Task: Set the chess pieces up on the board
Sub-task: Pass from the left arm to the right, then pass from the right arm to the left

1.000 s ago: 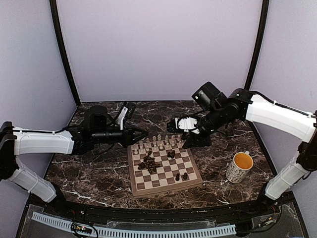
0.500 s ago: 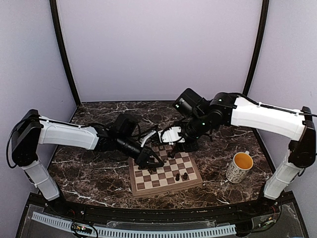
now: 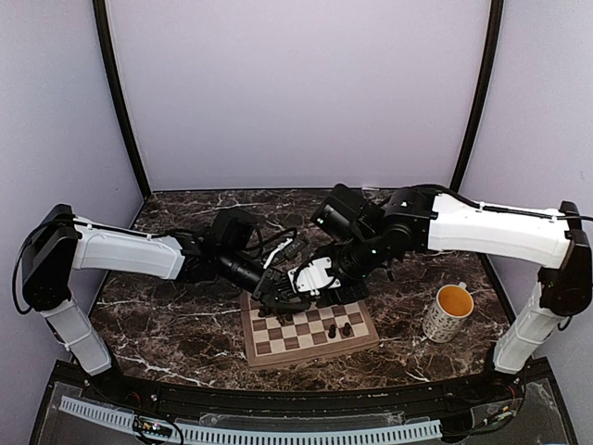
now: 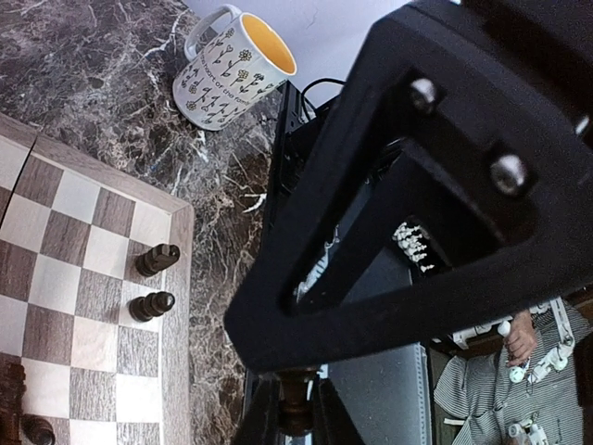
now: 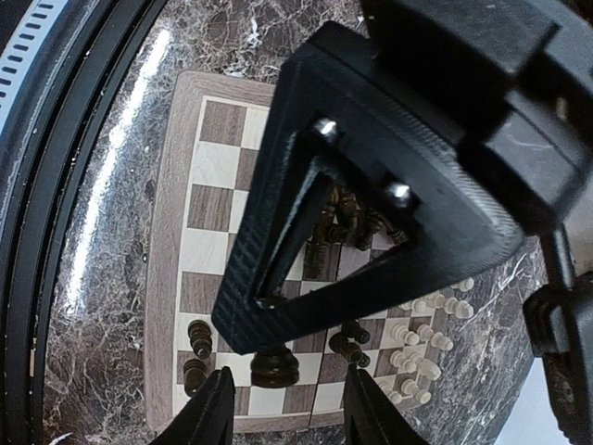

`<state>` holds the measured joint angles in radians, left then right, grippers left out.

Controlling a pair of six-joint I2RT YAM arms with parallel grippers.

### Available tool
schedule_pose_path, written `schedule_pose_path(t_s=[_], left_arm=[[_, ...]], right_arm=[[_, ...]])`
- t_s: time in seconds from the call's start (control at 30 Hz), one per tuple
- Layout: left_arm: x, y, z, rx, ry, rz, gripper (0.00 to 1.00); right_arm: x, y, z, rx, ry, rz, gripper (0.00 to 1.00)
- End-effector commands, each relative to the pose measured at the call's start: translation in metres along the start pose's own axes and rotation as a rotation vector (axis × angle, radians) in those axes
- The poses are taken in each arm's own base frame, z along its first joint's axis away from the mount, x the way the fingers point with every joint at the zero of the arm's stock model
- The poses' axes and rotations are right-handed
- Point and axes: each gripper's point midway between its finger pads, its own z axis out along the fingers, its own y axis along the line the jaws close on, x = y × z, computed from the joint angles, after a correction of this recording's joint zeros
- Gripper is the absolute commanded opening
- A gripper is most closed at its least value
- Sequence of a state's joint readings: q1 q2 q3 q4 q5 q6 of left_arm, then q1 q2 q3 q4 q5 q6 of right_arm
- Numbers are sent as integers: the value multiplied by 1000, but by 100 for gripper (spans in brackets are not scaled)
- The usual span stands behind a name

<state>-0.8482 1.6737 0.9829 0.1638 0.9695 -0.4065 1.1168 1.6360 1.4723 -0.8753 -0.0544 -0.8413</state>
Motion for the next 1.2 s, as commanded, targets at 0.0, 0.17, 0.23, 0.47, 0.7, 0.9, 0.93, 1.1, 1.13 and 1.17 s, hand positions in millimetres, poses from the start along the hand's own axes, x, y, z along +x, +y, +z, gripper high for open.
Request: schedule_pose_path(t_s=[0.0, 0.17, 0.23, 0.47, 0.7, 0.9, 0.93, 1.1, 1.13, 1.17], left_arm=[[-15, -22, -5, 67, -34, 43, 10], [-18, -23, -4, 73, -48, 42, 10], [-19, -23, -4, 77, -51, 39, 10], [-26, -26, -9, 45, -87, 52, 28], [-27, -30, -35, -93, -223, 180, 47], [-57, -46, -80, -256, -550, 416, 48], [-64, -51, -90, -292, -627, 461, 48], [-89, -65, -97, -363, -747, 583, 48], [-93, -65, -96, -365, -751, 578, 48], [-98, -64, -94, -358, -762, 580, 48]], right_arm=[[-1, 5, 7, -2, 9, -21, 42], [-3, 7, 8, -1, 4, -20, 37], [-5, 6, 8, 6, 0, -16, 32], [-1, -3, 8, 49, 8, 30, 15], [4, -23, -22, 19, -174, 219, 11], [4, -41, -52, -112, -444, 447, 10], [3, -42, -55, -140, -483, 471, 10], [-3, -43, -59, -222, -580, 530, 10], [-5, -44, -61, -237, -599, 536, 10], [-6, -46, -62, -246, -612, 545, 10]])
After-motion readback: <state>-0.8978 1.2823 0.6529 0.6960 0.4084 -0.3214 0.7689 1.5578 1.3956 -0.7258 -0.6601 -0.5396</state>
